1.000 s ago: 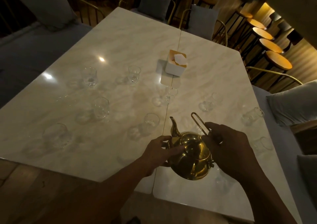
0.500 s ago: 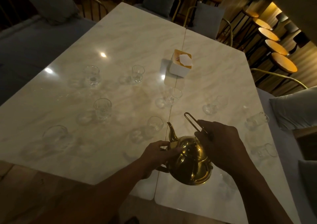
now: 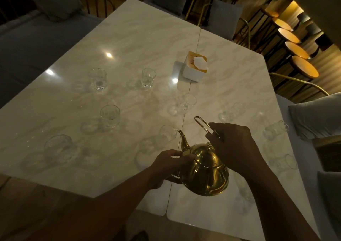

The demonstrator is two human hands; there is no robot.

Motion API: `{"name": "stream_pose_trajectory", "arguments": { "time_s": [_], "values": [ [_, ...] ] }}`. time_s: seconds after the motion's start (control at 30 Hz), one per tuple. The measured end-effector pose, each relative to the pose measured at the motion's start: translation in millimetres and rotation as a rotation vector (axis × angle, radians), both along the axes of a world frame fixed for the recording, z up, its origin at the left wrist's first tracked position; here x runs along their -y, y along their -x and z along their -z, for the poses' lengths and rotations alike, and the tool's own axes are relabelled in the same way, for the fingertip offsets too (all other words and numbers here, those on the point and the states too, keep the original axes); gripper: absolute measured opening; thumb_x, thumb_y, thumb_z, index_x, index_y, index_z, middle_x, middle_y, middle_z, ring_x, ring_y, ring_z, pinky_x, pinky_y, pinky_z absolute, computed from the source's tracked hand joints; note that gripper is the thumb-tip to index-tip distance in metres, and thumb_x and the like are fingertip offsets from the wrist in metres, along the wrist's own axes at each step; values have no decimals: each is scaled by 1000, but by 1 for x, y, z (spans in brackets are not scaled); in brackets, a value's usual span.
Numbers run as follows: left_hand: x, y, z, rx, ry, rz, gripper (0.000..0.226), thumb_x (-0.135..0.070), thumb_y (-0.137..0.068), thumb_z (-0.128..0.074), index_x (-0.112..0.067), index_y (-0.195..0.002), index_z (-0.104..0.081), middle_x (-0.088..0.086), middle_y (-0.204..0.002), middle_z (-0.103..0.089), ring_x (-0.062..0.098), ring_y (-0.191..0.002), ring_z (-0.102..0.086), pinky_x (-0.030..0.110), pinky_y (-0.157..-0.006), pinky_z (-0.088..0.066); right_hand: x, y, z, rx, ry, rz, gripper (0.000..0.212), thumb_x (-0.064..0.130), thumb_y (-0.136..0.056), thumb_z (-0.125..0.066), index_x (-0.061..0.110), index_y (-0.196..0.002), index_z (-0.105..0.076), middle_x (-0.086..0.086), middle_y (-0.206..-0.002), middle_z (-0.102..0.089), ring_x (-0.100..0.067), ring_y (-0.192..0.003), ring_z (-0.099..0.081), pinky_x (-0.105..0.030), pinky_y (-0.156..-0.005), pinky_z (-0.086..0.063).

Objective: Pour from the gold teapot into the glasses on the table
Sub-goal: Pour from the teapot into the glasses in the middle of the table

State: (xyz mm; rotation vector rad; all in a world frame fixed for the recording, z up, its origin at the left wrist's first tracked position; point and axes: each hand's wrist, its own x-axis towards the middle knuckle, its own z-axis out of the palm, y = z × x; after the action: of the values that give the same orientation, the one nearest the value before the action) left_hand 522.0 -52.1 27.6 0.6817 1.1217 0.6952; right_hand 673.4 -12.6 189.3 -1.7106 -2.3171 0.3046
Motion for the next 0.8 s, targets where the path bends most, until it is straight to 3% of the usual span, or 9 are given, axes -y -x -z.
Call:
{"name": "stream_pose_trajectory", "arguments": {
  "time_s": [0.23, 0.8],
  "values": [
    [-1, 2, 2, 14, 4, 21, 65, -53, -78, -74, -16, -129, -57, 7, -105, -71, 25, -88, -73, 39, -74, -63, -3, 4, -1, 25, 16, 5, 39, 30, -90, -66, 17, -126, -64, -2, -101, -74, -15, -84, -69, -21, -75, -45],
    [0, -6, -1, 36, 0, 62, 72, -58, -72, -72, -15, -127, -56, 9, -108, -69, 26, -89, -74, 42, -78, -63, -5, 0, -6, 59, 37, 12, 37, 32, -91, -64, 18, -126, -64, -3, -100, -74, -17, -86, -69, -23, -76, -48]
  ]
}}
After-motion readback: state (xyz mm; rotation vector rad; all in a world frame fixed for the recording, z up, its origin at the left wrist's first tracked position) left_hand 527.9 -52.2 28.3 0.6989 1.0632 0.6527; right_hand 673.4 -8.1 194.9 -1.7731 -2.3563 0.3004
